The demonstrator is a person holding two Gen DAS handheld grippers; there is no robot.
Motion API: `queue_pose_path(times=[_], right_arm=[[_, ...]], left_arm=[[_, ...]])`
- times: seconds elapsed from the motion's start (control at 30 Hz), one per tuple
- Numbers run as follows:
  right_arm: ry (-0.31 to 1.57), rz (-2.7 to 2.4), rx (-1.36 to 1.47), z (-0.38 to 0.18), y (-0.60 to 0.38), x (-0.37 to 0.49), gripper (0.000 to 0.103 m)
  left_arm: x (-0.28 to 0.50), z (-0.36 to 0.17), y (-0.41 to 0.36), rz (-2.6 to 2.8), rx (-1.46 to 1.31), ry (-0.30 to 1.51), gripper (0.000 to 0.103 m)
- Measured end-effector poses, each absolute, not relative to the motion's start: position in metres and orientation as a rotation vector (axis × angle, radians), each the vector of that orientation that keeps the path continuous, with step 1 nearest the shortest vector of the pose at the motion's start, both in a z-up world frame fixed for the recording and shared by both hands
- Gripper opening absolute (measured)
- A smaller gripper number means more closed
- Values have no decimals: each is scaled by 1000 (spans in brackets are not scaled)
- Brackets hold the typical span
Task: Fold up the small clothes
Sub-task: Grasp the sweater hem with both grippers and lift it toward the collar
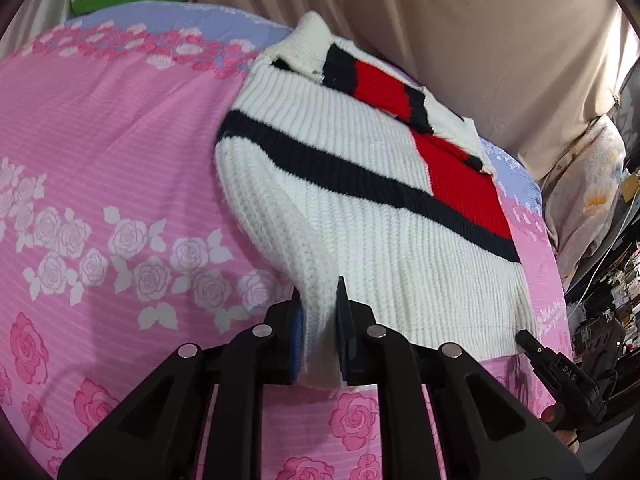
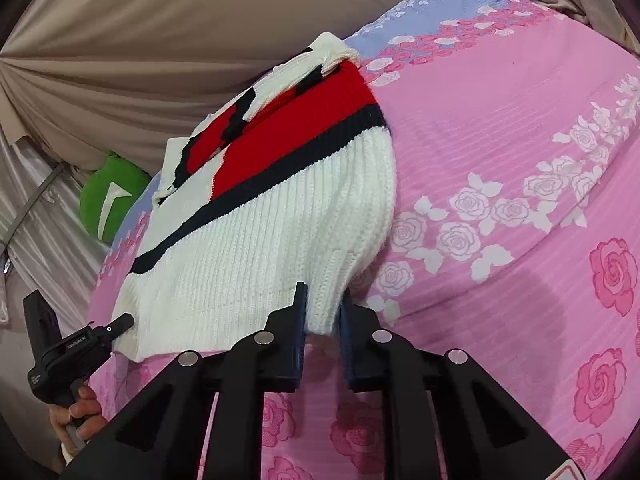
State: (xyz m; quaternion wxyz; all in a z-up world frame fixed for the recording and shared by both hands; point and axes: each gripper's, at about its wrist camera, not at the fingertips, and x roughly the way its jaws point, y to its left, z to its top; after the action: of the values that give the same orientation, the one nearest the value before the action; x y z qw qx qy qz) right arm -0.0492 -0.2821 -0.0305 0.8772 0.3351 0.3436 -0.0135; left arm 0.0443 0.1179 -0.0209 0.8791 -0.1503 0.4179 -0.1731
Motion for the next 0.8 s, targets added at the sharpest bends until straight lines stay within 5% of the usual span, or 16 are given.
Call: queue_pose_path(times=[0.43, 0.8], right_arm=[[510, -1, 629, 14, -281, -109, 9], [681, 17, 580, -22, -260, -164, 10]], left_arm=[[-6, 24, 144, -411, -286, 764, 10], [-57, -20, 165, -389, -247, 933, 11]])
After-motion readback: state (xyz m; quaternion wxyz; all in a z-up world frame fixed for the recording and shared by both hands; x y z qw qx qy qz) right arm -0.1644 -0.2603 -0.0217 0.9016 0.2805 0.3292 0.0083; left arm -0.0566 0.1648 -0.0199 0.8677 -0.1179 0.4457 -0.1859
